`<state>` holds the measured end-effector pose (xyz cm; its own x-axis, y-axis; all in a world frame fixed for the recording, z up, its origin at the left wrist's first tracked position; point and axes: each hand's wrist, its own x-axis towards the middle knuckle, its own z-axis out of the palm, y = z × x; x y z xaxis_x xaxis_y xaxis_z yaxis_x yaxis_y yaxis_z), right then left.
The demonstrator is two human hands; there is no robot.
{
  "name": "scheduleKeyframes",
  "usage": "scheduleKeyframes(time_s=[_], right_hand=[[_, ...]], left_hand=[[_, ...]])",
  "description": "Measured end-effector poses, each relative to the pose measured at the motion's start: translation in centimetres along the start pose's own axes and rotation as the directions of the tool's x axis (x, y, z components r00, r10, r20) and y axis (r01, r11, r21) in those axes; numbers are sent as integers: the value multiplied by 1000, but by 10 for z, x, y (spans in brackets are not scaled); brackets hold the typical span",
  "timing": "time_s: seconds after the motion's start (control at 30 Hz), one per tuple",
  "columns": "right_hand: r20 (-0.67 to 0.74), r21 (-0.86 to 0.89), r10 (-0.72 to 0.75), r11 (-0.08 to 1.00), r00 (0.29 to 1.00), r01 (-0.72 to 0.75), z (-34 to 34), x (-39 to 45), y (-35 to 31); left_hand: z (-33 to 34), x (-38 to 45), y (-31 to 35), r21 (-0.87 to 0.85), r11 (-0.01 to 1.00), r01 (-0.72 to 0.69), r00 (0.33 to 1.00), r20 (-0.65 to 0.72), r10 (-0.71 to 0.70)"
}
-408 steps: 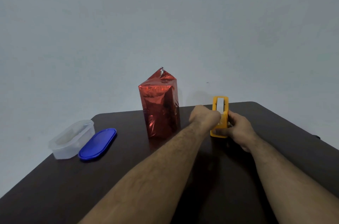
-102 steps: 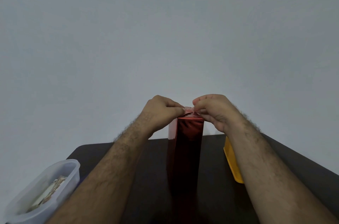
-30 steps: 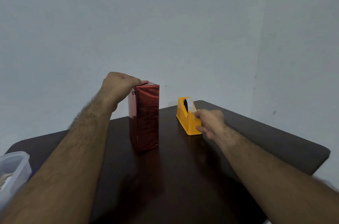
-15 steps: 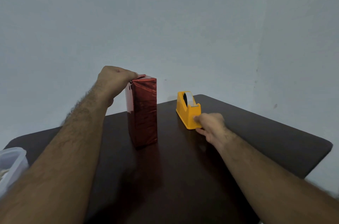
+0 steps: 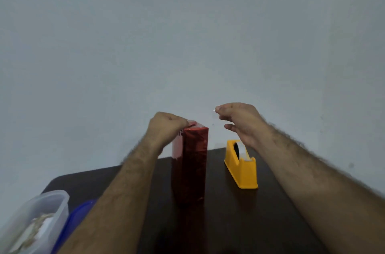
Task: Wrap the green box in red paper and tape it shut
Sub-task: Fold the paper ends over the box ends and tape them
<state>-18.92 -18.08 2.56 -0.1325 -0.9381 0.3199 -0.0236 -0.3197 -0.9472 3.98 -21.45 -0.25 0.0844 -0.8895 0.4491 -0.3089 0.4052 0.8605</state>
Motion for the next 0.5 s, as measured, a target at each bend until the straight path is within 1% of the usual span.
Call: scheduleKeyframes(time_s=[0.13, 0.23, 0.3, 0.37, 0.5], right_hand=[[127, -223, -14, 974, 992, 42, 22, 24, -31], [149, -362, 12, 931, 989, 44, 35, 31, -41], [142, -444, 66, 896, 988, 4, 41, 36, -42], [100, -518, 125, 853, 987, -56, 46, 36, -41], [21, -582, 201, 799, 979, -151, 49, 33, -37]], left_hand=[[1, 0, 1, 54, 999, 9, 1000, -3, -9], [3, -1, 1, 61, 998, 18, 1000, 21, -20], [2, -1, 1, 62, 998, 24, 1000, 12, -25], [1, 0, 0, 60, 998, 34, 999, 1, -34], [0, 1, -2, 59, 998, 28, 1000, -2, -28]])
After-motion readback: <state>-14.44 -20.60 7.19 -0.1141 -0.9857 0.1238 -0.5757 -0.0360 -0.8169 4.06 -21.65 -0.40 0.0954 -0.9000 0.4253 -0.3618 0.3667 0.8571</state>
